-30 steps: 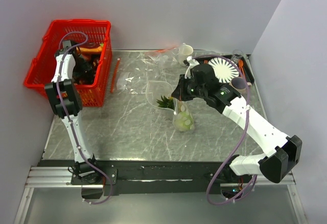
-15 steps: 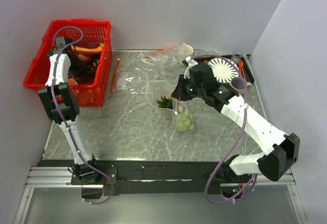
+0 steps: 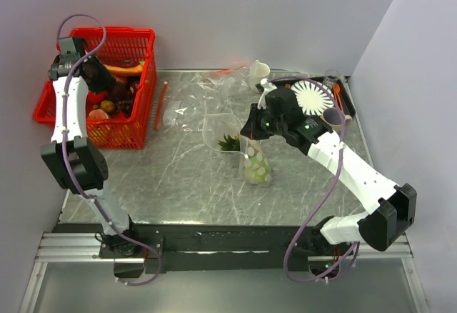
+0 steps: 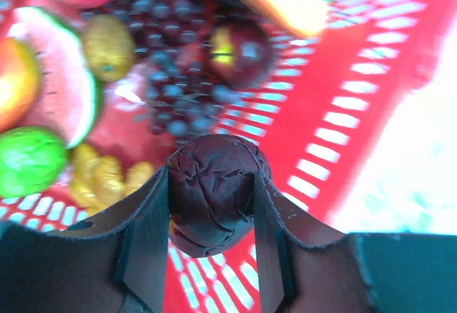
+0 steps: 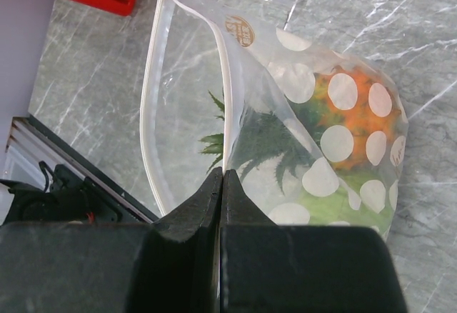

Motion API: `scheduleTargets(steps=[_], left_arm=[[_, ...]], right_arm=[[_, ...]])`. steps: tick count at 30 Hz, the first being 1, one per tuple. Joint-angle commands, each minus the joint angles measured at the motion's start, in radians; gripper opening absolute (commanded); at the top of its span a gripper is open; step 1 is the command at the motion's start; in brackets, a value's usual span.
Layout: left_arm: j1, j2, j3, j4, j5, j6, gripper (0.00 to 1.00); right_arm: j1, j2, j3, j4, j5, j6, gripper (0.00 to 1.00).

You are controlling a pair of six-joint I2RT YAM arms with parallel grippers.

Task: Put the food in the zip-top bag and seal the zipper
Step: Pick up the fake fruit from the bin, then place the fake fruit in the zipper food storage bag.

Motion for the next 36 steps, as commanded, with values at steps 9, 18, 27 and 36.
scheduleTargets(steps=[9, 18, 27, 36], left_arm=[[-0.133, -0.261, -0.061, 0.169, 0.333, -0.069, 0.25], [-0.433, -0.378, -0.291, 0.448, 0.505, -0.197, 0.25], [-0.705, -0.384, -0.484, 0.672, 0.462, -0.235, 0.23], [-0.801, -0.287, -0.46, 0.622, 0.45, -0.183, 0.23]], right_arm=[[-0.043, 0.046, 0.038, 0.087, -0.145, 0.079, 0.0], [-0.066, 0.071, 0.078, 0.069, -0.186, 0.082, 0.0], [-0.073, 0.062, 0.152, -0.037, -0.085, 0.045, 0.0], [-0.089, 0.003, 0.118, -0.066, 0.002, 0.034, 0.0]])
